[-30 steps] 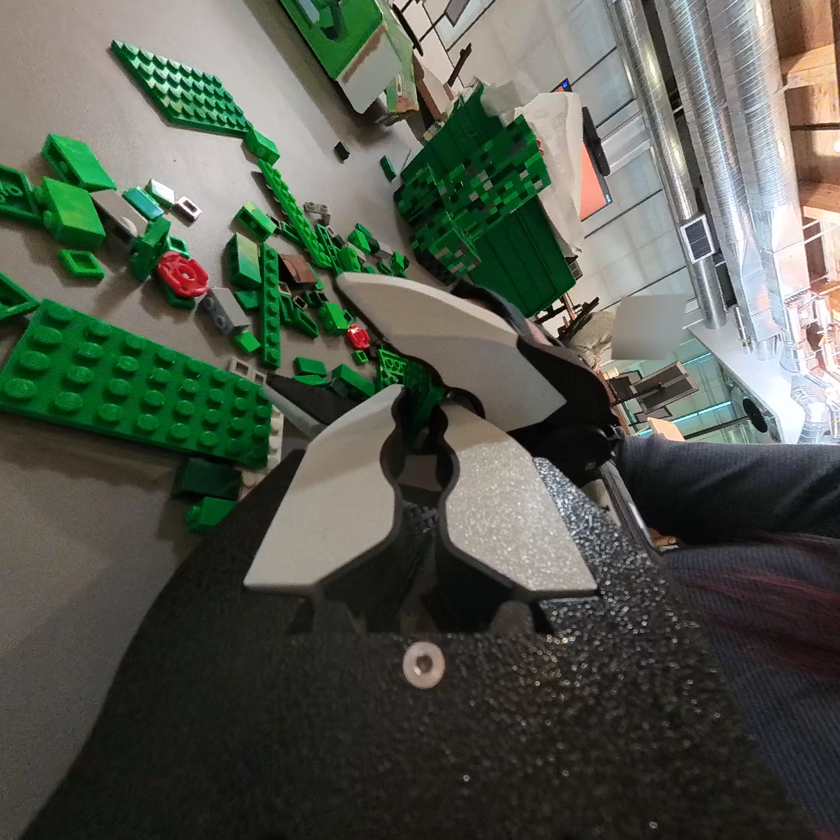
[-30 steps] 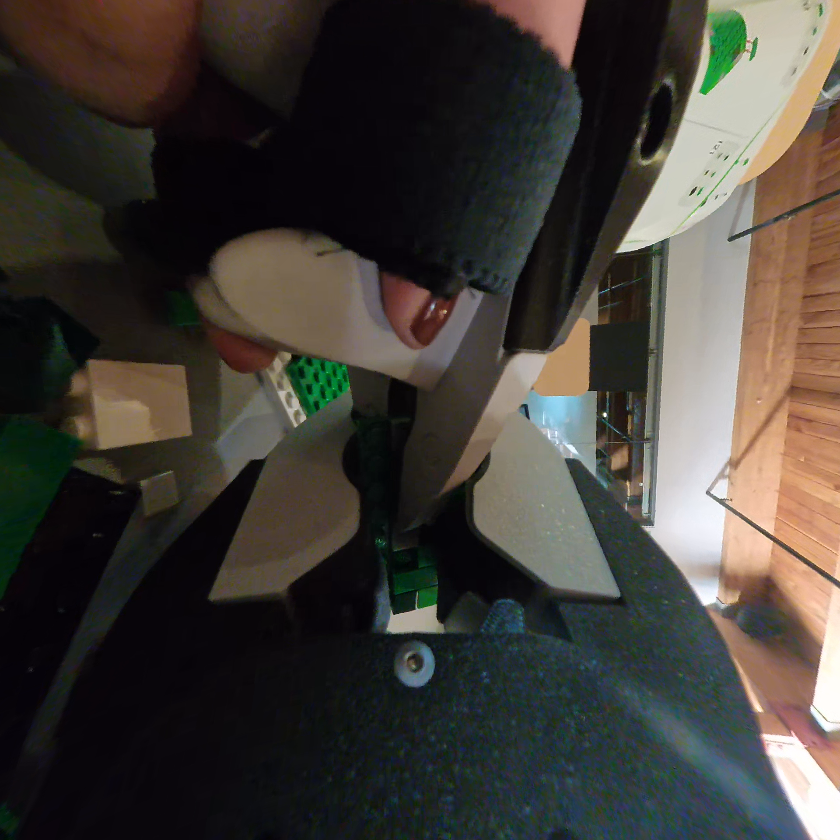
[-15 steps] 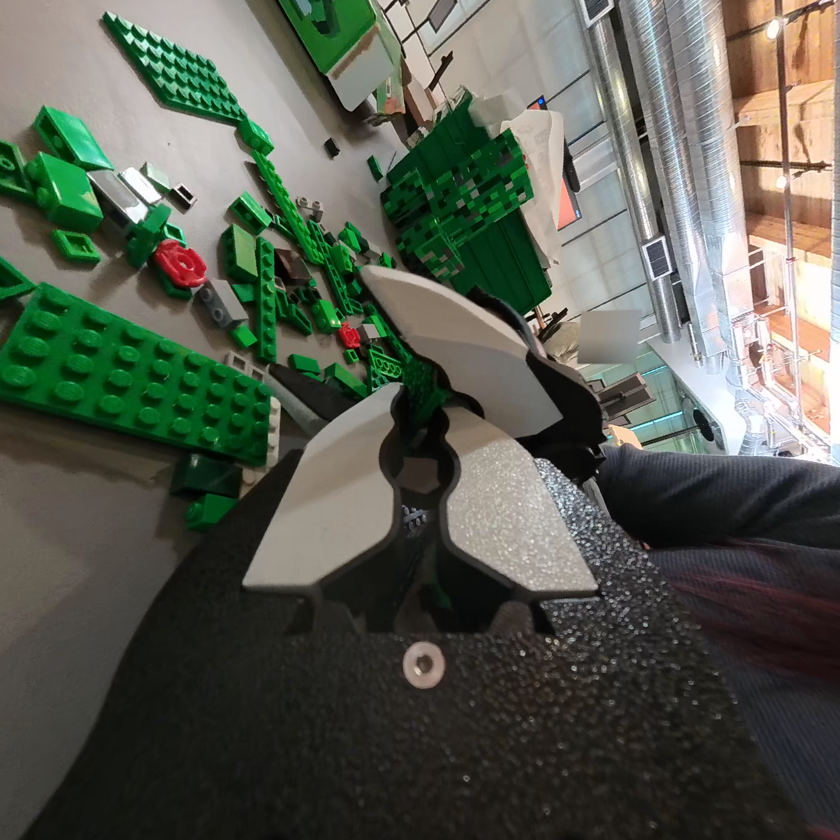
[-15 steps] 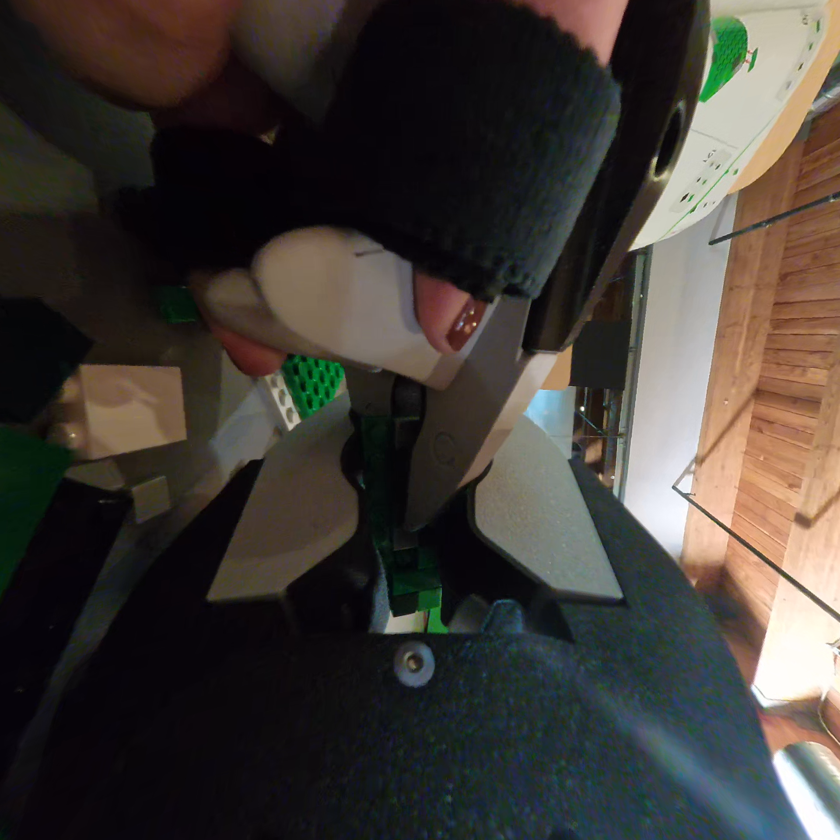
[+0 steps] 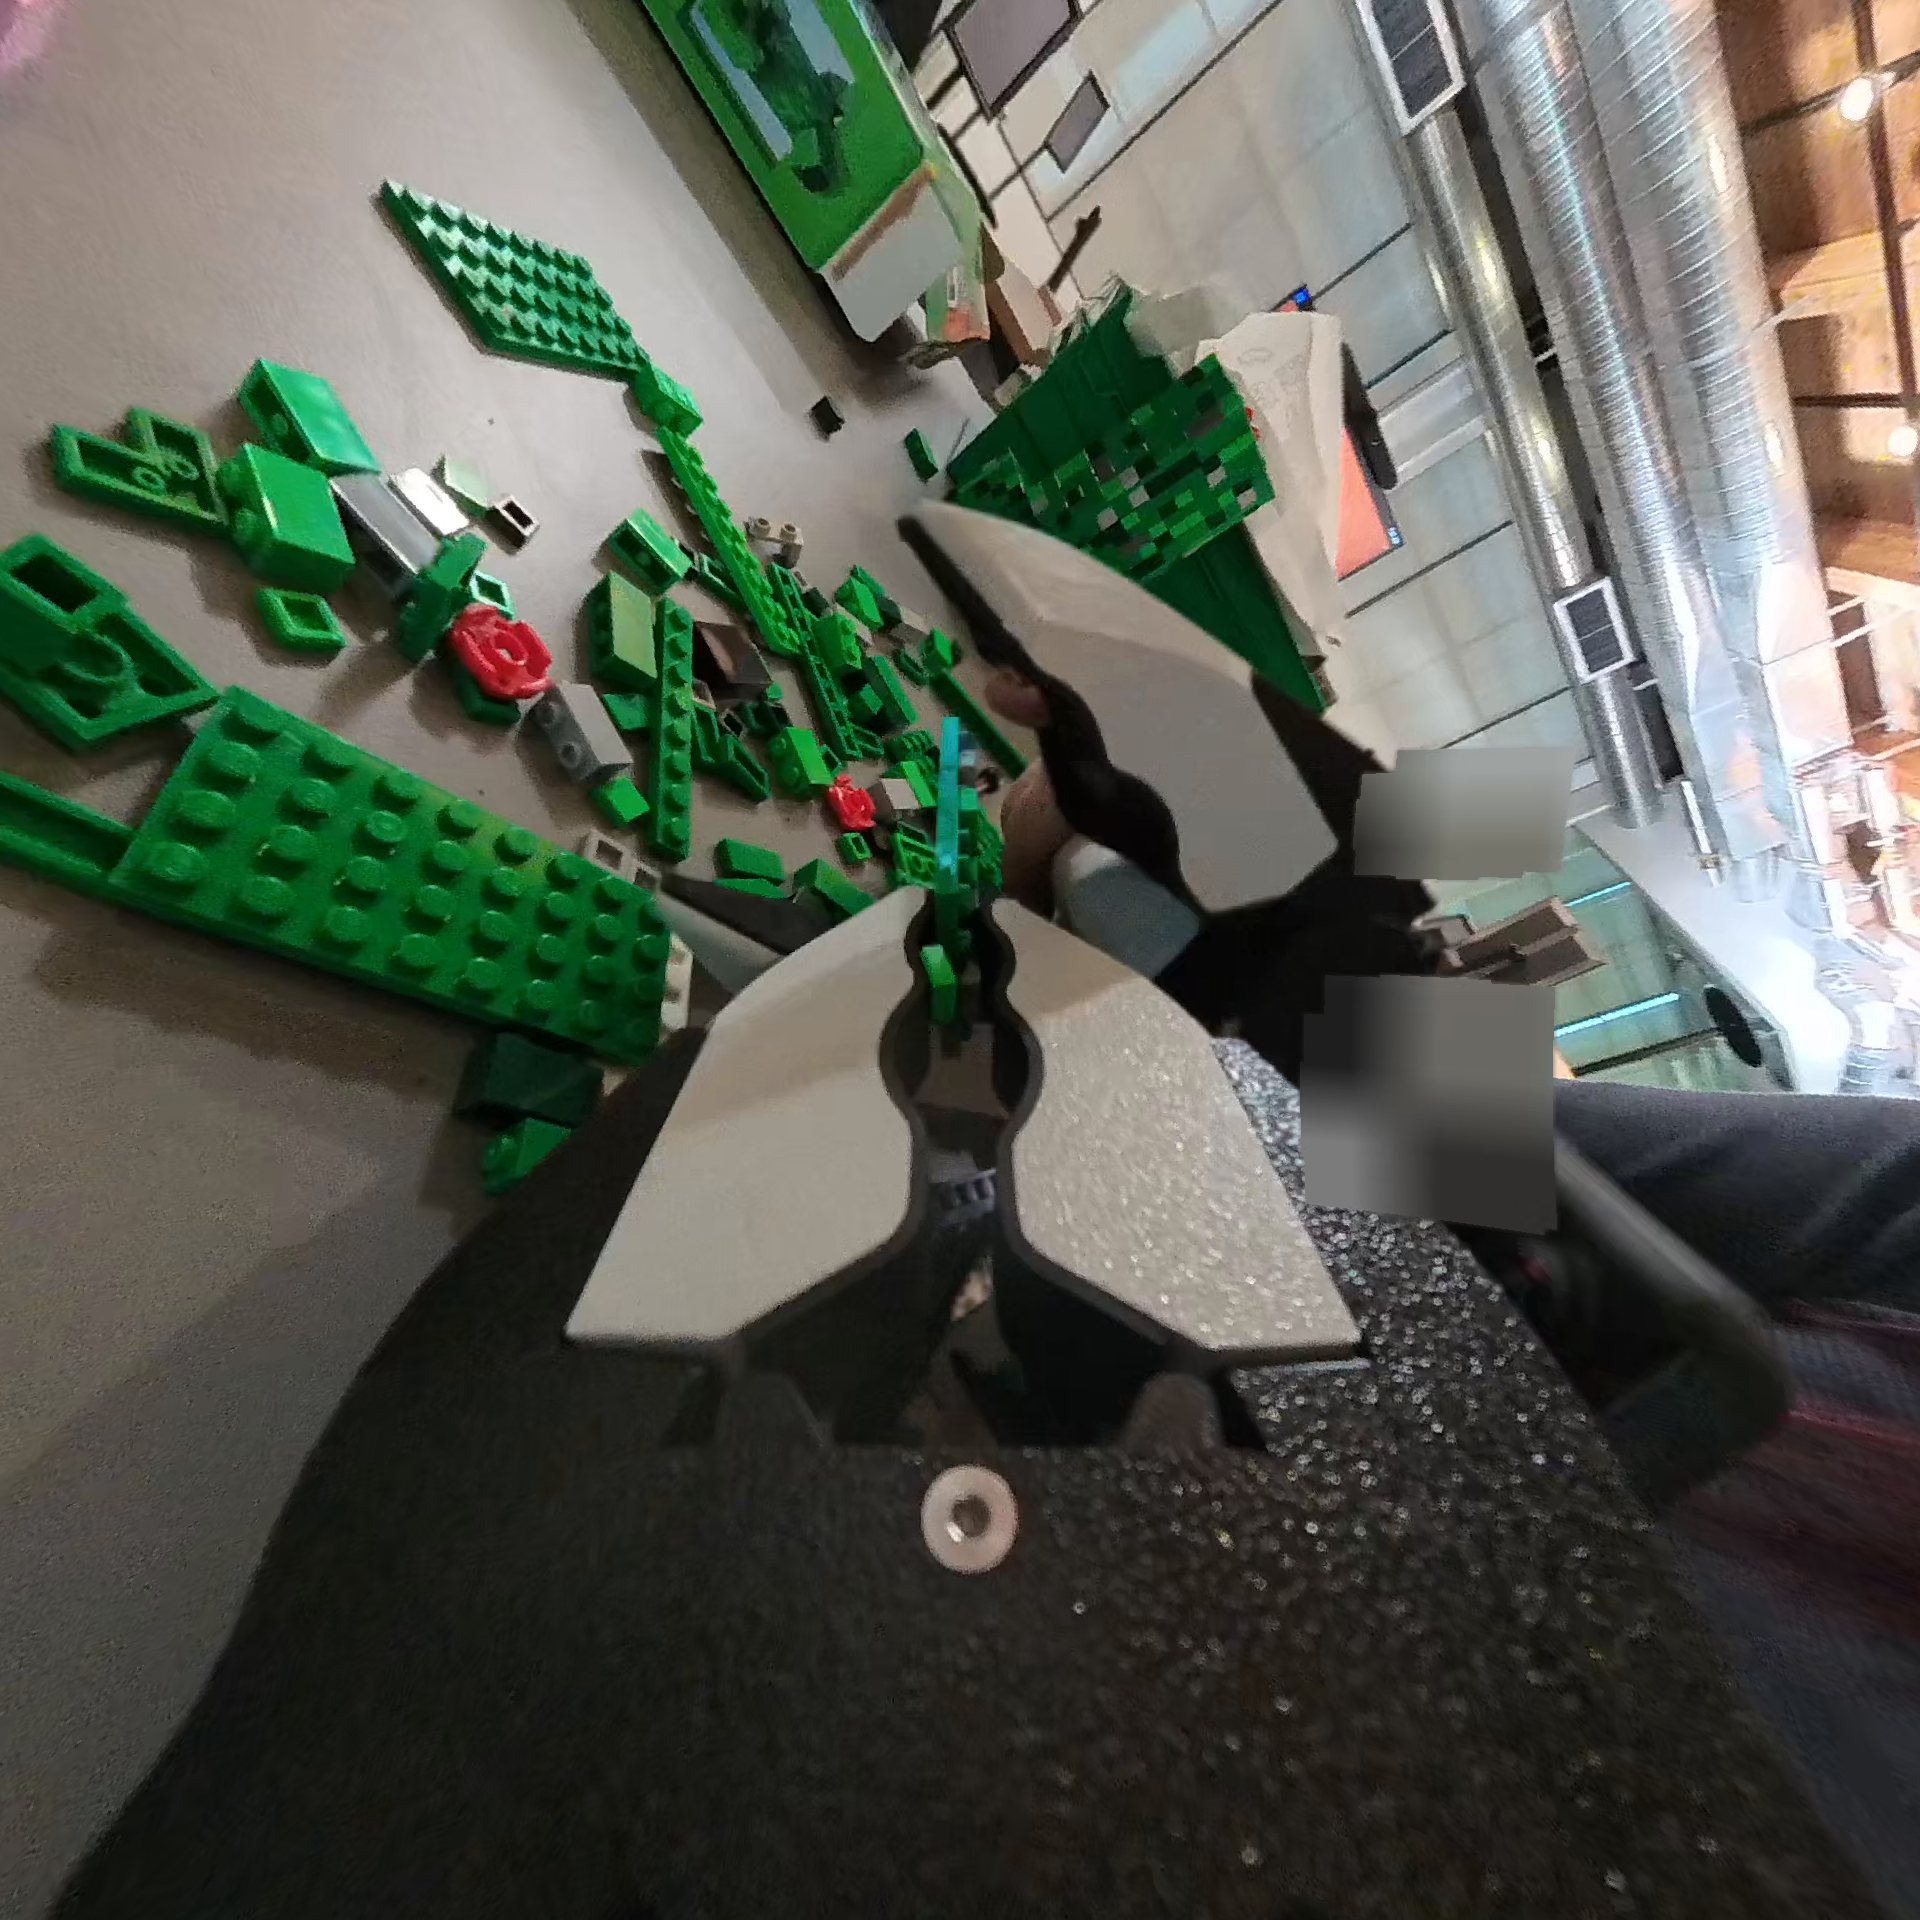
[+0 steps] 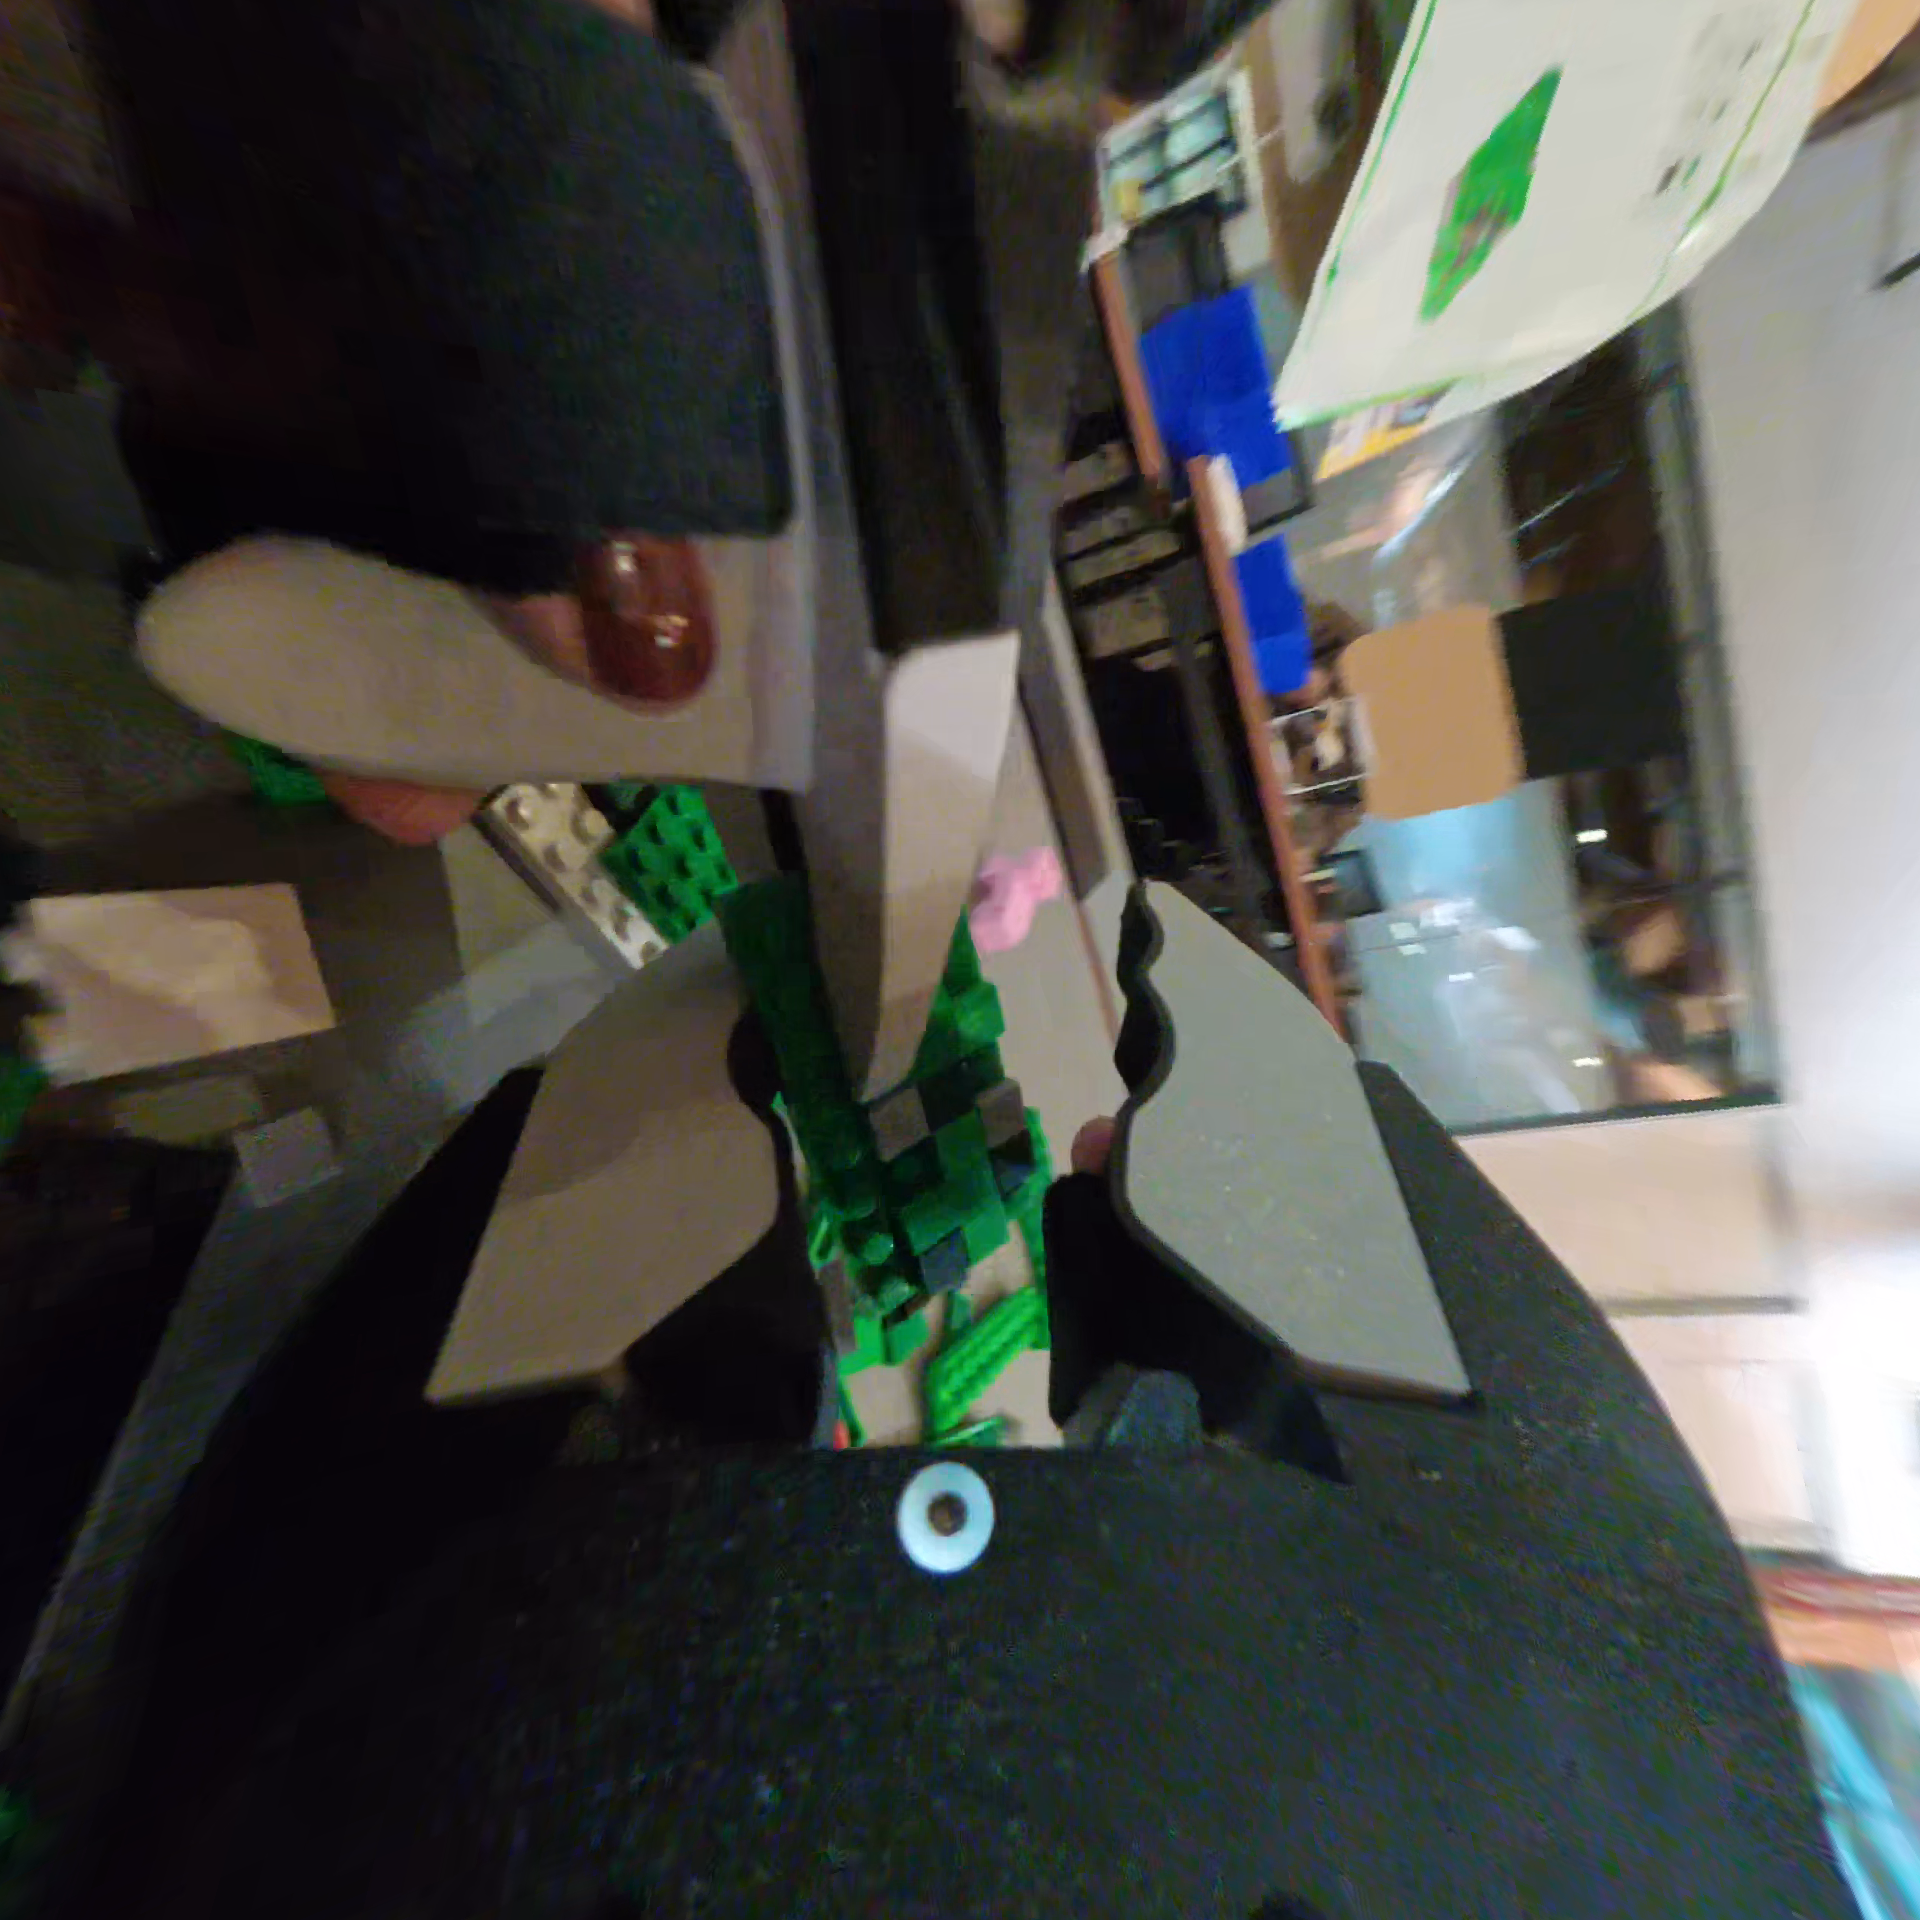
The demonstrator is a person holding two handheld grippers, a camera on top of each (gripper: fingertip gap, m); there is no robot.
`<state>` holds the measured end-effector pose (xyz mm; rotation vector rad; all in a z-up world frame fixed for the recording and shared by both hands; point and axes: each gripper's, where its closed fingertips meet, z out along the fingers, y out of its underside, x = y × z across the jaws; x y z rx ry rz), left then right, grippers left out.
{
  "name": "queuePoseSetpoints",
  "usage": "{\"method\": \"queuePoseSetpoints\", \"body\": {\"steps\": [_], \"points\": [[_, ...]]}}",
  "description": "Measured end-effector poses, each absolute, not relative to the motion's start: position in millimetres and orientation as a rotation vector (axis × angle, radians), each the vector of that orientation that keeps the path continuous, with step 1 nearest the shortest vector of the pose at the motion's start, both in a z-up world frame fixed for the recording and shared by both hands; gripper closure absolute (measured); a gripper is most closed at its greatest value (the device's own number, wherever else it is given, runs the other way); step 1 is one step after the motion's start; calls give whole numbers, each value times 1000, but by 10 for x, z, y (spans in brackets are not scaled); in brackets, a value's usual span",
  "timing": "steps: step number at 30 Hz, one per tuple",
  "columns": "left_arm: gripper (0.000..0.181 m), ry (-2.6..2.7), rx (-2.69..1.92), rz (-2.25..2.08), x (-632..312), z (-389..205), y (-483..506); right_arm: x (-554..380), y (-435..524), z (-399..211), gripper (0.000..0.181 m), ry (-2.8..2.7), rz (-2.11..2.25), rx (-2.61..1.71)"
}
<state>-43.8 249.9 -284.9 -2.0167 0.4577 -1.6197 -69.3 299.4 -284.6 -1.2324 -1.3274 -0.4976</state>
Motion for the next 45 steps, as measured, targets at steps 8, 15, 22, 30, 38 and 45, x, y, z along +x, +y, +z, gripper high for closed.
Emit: {"method": "queuePoseSetpoints", "body": {"steps": [8, 15, 22, 30, 38, 45], "points": [[175, 524, -2010, -1546, -419, -2861, 2465, -636, 2968, -2976, 127, -1402, -409, -1336], [175, 577, -2017, -1535, -392, -2878, 2419, -646, 2925, -3052, 143, -1500, -439, -1297], [152, 593, -2001, -1578, -360, -2853, 2388, -776, 2806, -3030, 144, -1521, -346, -1268], [173, 611, -2021, -1651, -351, -2849, 2344, -834, 2820, -2951, 145, -1516, -510, -1142], [174, 589, -1998, -1673, -367, -2816, 2359, -837, 2845, -2879, 144, -1494, -606, -1054], [174, 587, -1990, -1654, -361, -2812, 2366, -831, 2843, -2879, 146, -1465, -566, -1058]]}}
